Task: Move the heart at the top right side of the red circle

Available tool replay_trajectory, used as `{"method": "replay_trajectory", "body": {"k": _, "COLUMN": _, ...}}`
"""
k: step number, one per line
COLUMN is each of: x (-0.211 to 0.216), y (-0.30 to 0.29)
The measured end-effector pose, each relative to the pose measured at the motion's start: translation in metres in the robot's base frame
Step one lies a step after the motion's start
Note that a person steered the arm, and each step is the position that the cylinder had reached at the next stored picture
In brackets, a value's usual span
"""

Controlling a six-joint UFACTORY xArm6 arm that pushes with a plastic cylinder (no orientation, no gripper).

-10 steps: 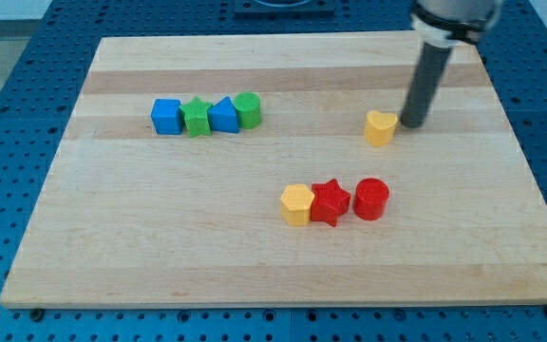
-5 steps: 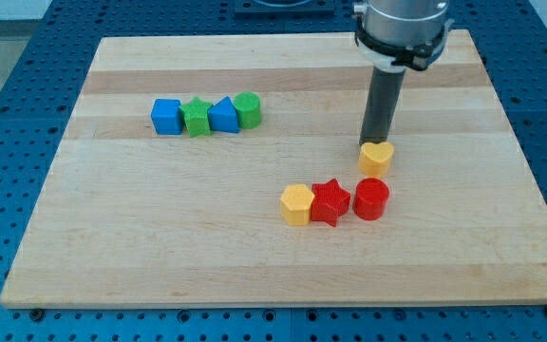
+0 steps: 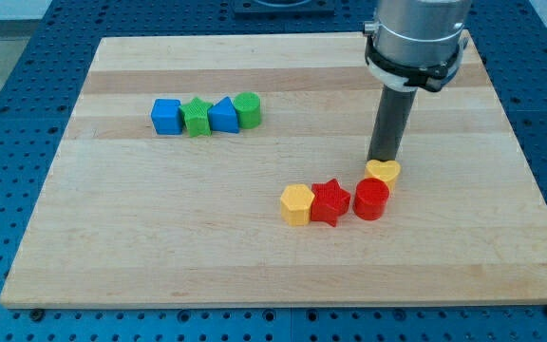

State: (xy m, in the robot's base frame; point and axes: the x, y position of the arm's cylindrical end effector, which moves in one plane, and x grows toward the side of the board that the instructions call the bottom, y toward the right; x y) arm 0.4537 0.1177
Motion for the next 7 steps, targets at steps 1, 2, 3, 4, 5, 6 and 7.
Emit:
{"method": "replay_trajectory", "body": {"k": 1, "x": 0.008, "y": -0.004}}
{"method": "replay_trajectory", "body": {"k": 2, "x": 0.008, "y": -0.014}}
{"method": "replay_trajectory", "body": {"k": 3, "x": 0.008, "y": -0.014}}
{"method": "replay_trajectory", "body": {"k": 4, "x": 0.008, "y": -0.014}}
{"method": "replay_trajectory", "body": {"k": 5, "x": 0.008, "y": -0.05}}
{"method": "replay_trajectory", "body": {"k": 6, "x": 0.009, "y": -0.083}}
{"method": "replay_trajectory", "body": {"k": 7, "x": 0.01, "y": -0.08}}
